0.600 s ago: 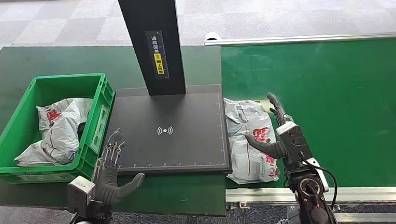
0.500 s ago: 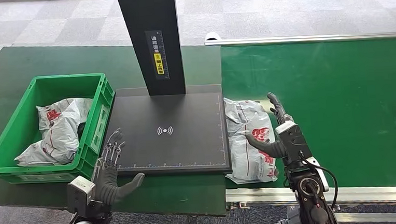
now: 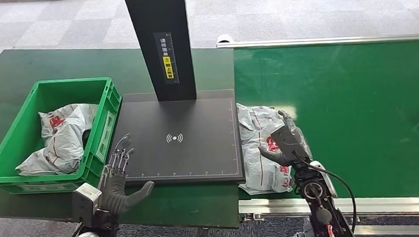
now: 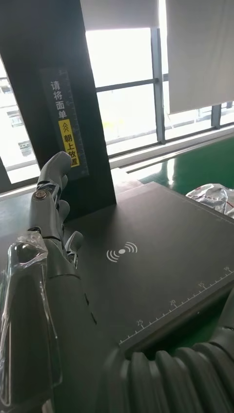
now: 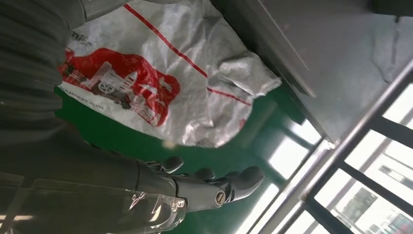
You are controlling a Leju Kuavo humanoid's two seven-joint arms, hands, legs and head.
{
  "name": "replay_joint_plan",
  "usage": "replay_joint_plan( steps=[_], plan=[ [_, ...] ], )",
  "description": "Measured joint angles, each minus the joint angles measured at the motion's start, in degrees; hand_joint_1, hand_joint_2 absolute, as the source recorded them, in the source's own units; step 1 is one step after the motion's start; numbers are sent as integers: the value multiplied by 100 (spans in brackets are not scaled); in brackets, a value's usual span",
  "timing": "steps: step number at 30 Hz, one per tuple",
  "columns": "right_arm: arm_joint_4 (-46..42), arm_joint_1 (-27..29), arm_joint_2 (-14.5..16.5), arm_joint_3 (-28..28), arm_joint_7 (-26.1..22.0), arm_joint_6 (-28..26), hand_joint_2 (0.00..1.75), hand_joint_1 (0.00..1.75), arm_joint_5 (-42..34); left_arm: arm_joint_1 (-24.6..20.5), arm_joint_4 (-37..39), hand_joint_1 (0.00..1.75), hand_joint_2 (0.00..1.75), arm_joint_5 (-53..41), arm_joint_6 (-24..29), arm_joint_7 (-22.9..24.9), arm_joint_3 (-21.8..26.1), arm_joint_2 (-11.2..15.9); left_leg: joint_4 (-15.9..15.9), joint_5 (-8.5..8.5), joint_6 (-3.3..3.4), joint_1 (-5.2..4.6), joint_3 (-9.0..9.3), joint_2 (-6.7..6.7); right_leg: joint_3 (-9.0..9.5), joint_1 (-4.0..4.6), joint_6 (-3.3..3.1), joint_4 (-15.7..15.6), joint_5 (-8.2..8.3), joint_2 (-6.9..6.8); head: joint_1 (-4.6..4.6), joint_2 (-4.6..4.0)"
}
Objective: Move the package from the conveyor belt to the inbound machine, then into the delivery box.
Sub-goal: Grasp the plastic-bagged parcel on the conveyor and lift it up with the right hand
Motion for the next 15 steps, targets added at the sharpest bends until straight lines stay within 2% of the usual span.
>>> replay_joint_plan(
  steps=[5,15],
  plan=[
    [1107,-298,71,58,41,-28,175,0,143,-150,87,0,175,23,-9,27,-96,5,0,1,-1,1,-2,-1,-2,1,0,2,0,-2,-1,0],
    [2215,-670,152,135,304,-16,175,0,334,-354,275,0,175,92,48,40,-190,27,0,0,0,0,-2,0,-2,0,0,1,0,-1,0,0]
  ],
)
